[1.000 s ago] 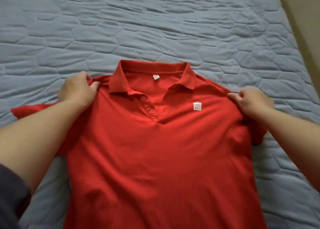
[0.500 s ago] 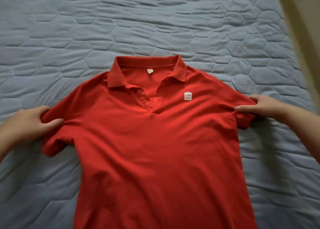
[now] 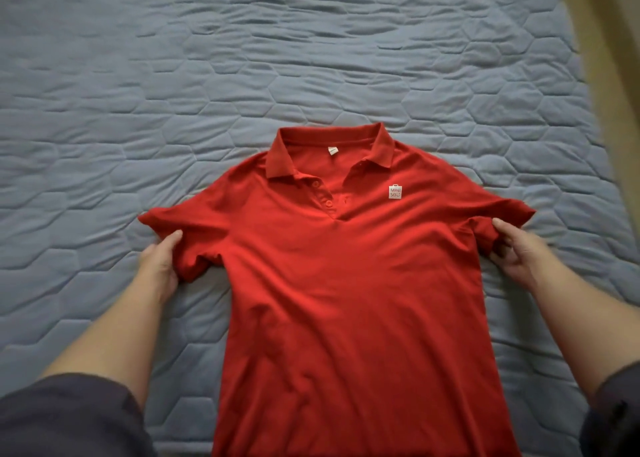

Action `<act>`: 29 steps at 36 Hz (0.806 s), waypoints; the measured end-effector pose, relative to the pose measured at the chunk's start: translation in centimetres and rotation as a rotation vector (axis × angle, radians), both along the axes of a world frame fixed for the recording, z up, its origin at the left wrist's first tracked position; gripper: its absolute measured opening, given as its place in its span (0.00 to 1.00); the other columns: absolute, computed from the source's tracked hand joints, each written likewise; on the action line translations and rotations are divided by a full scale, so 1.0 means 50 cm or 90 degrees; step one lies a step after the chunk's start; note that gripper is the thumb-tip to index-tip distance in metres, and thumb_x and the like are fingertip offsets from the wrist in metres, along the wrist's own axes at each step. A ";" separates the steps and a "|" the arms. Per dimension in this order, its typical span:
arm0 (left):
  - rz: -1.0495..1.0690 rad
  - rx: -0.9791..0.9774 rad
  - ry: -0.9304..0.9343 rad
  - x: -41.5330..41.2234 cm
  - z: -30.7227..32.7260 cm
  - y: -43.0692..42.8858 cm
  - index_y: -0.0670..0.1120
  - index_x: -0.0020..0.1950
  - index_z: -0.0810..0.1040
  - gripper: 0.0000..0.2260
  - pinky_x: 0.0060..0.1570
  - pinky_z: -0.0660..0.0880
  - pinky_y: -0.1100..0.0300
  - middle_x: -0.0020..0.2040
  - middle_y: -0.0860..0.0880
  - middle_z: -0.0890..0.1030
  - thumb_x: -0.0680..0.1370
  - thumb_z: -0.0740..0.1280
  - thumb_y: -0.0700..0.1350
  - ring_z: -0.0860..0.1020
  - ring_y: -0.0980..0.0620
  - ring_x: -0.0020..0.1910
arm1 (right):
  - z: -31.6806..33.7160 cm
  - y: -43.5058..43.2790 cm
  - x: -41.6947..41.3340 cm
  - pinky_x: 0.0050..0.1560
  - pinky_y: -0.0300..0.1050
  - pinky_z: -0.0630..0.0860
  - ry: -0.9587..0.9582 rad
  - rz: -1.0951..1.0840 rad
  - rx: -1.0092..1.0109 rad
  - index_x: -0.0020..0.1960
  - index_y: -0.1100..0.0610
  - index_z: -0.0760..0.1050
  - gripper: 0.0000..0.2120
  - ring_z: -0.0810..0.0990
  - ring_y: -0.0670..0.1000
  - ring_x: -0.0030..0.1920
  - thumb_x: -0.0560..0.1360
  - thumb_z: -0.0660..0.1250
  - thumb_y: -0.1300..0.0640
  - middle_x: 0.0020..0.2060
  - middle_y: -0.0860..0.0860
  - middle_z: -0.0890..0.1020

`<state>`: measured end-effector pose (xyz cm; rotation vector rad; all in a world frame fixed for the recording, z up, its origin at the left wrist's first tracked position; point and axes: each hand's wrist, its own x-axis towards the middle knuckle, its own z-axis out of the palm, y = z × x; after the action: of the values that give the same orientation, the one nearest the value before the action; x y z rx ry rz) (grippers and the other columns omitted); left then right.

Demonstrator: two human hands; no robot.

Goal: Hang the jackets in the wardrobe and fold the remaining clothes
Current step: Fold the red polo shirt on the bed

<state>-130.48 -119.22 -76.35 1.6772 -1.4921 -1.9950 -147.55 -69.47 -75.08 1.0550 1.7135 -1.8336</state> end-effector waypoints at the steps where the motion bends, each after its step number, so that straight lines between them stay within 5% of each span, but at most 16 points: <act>1: -0.004 -0.033 -0.032 0.000 -0.008 -0.001 0.44 0.52 0.76 0.03 0.49 0.77 0.55 0.52 0.45 0.79 0.80 0.63 0.39 0.78 0.53 0.40 | 0.002 -0.004 0.000 0.31 0.38 0.78 0.008 -0.007 0.023 0.46 0.52 0.73 0.06 0.81 0.40 0.27 0.78 0.63 0.62 0.29 0.44 0.83; 3: -0.016 -0.139 -0.120 0.007 -0.018 -0.010 0.40 0.56 0.76 0.07 0.56 0.74 0.51 0.54 0.43 0.76 0.80 0.63 0.41 0.76 0.49 0.47 | 0.005 -0.009 -0.005 0.34 0.39 0.79 0.045 -0.025 0.090 0.43 0.53 0.72 0.09 0.80 0.41 0.26 0.77 0.63 0.66 0.33 0.48 0.84; 5: -0.005 -0.242 -0.169 0.016 -0.016 -0.014 0.42 0.44 0.75 0.07 0.51 0.71 0.55 0.50 0.44 0.75 0.80 0.63 0.43 0.72 0.50 0.48 | 0.012 -0.006 -0.009 0.50 0.44 0.78 0.092 -0.045 0.214 0.43 0.54 0.73 0.09 0.79 0.45 0.34 0.76 0.65 0.67 0.49 0.57 0.83; 8: 0.007 -0.275 -0.194 0.025 -0.011 -0.012 0.43 0.42 0.73 0.09 0.48 0.70 0.55 0.47 0.44 0.73 0.80 0.62 0.44 0.70 0.50 0.46 | 0.020 0.018 -0.022 0.51 0.46 0.76 0.102 -0.070 0.307 0.59 0.62 0.76 0.11 0.77 0.50 0.42 0.77 0.65 0.65 0.59 0.62 0.78; 11: 0.006 -0.087 -0.150 0.025 -0.006 0.008 0.46 0.51 0.74 0.09 0.46 0.73 0.53 0.45 0.48 0.76 0.81 0.61 0.50 0.74 0.50 0.42 | 0.043 0.010 -0.009 0.42 0.48 0.78 -0.012 0.018 0.136 0.54 0.53 0.74 0.05 0.79 0.47 0.36 0.80 0.63 0.56 0.50 0.53 0.80; 15: -0.030 0.025 -0.109 0.038 0.001 0.023 0.48 0.45 0.73 0.08 0.40 0.76 0.55 0.42 0.51 0.77 0.79 0.65 0.52 0.77 0.54 0.38 | 0.045 -0.005 0.023 0.50 0.48 0.74 -0.097 0.124 0.076 0.49 0.50 0.72 0.03 0.78 0.47 0.43 0.78 0.66 0.53 0.43 0.47 0.79; 18: -0.010 -0.066 -0.130 0.058 0.002 0.022 0.48 0.40 0.71 0.09 0.20 0.74 0.65 0.38 0.49 0.74 0.79 0.65 0.42 0.77 0.59 0.24 | 0.030 -0.001 0.028 0.27 0.36 0.75 -0.032 0.067 0.172 0.44 0.53 0.73 0.07 0.78 0.42 0.26 0.76 0.68 0.63 0.30 0.48 0.81; 20: 0.024 -0.063 -0.116 0.073 0.011 0.025 0.48 0.40 0.70 0.09 0.18 0.73 0.65 0.38 0.47 0.74 0.80 0.64 0.42 0.77 0.54 0.30 | 0.027 0.007 0.028 0.21 0.33 0.73 0.004 -0.012 0.182 0.44 0.54 0.72 0.07 0.75 0.39 0.19 0.77 0.67 0.64 0.32 0.48 0.81; 23: -0.009 0.020 -0.099 0.097 0.025 0.058 0.46 0.43 0.70 0.07 0.26 0.78 0.62 0.42 0.44 0.76 0.81 0.62 0.45 0.78 0.50 0.35 | 0.042 0.002 0.052 0.34 0.40 0.79 -0.045 0.025 0.105 0.51 0.52 0.70 0.01 0.79 0.43 0.27 0.80 0.62 0.57 0.30 0.47 0.79; 25: -0.082 0.055 -0.121 0.123 0.032 0.095 0.43 0.49 0.71 0.09 0.38 0.79 0.55 0.45 0.40 0.77 0.82 0.59 0.48 0.79 0.48 0.36 | 0.041 0.003 0.087 0.47 0.48 0.75 -0.112 0.110 0.082 0.59 0.51 0.68 0.08 0.78 0.48 0.40 0.81 0.60 0.51 0.39 0.49 0.78; 29: -0.218 0.055 -0.181 0.207 0.040 0.187 0.44 0.46 0.72 0.11 0.35 0.70 0.57 0.39 0.43 0.77 0.82 0.59 0.51 0.74 0.48 0.36 | 0.049 0.006 0.197 0.42 0.42 0.70 -0.227 0.239 0.057 0.57 0.51 0.72 0.13 0.76 0.49 0.42 0.80 0.57 0.44 0.45 0.50 0.78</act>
<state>-120.16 -109.89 -74.33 1.9165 -1.9291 -2.0736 -137.71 -69.18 -72.60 0.9473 1.6514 -1.2659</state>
